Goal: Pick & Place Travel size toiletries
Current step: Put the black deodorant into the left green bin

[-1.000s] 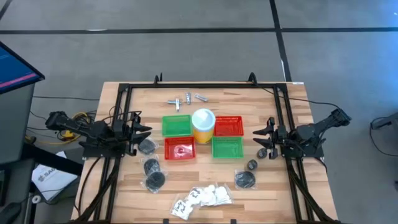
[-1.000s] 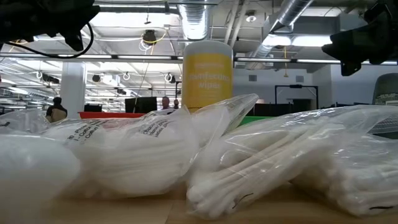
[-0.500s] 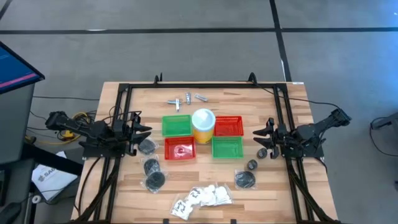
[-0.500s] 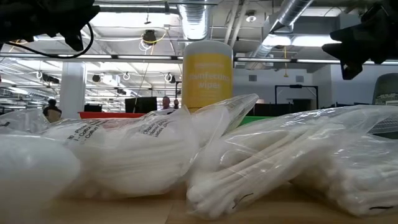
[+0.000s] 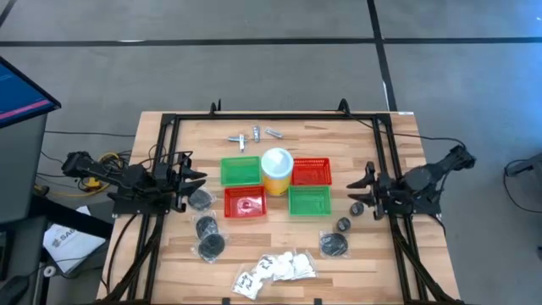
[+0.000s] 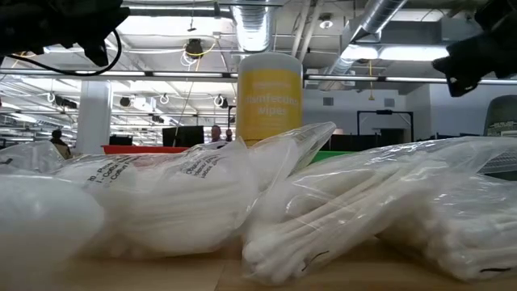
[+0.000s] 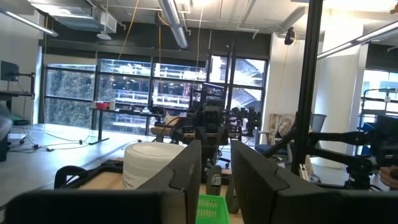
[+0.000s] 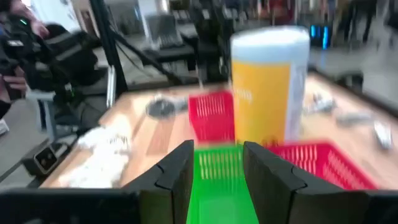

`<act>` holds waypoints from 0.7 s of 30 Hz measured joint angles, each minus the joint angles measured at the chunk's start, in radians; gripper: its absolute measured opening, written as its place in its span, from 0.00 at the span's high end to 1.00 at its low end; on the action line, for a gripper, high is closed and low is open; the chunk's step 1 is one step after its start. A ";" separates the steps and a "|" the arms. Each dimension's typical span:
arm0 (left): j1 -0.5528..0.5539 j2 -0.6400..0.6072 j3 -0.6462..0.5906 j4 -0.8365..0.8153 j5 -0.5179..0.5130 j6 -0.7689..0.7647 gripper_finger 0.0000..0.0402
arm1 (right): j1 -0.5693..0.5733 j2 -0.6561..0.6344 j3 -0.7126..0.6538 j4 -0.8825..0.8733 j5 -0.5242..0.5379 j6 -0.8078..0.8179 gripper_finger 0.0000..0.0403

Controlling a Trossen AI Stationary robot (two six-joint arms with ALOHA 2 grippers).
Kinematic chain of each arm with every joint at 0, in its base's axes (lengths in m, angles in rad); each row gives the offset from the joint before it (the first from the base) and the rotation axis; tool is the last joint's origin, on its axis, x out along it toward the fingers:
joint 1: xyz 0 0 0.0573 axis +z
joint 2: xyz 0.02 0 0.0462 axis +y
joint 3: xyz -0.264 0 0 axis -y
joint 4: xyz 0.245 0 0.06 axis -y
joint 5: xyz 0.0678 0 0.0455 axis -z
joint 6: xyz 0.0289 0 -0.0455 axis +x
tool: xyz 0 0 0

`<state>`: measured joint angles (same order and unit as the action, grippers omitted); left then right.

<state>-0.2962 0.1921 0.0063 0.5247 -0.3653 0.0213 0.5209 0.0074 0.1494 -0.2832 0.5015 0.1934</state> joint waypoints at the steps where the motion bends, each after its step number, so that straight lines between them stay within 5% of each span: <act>1: 0.000 0.000 0.000 0.000 0.000 0.000 0.80 | 0.003 0.000 0.016 -0.047 0.008 0.032 0.68; 21: 0.000 0.000 0.000 0.000 0.000 -0.002 0.80 | 0.060 0.101 0.082 -0.189 -0.003 0.242 0.43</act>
<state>-0.2961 0.1921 0.0063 0.5247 -0.3653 0.0189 0.5812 0.1089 0.2310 -0.4723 0.4986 0.4355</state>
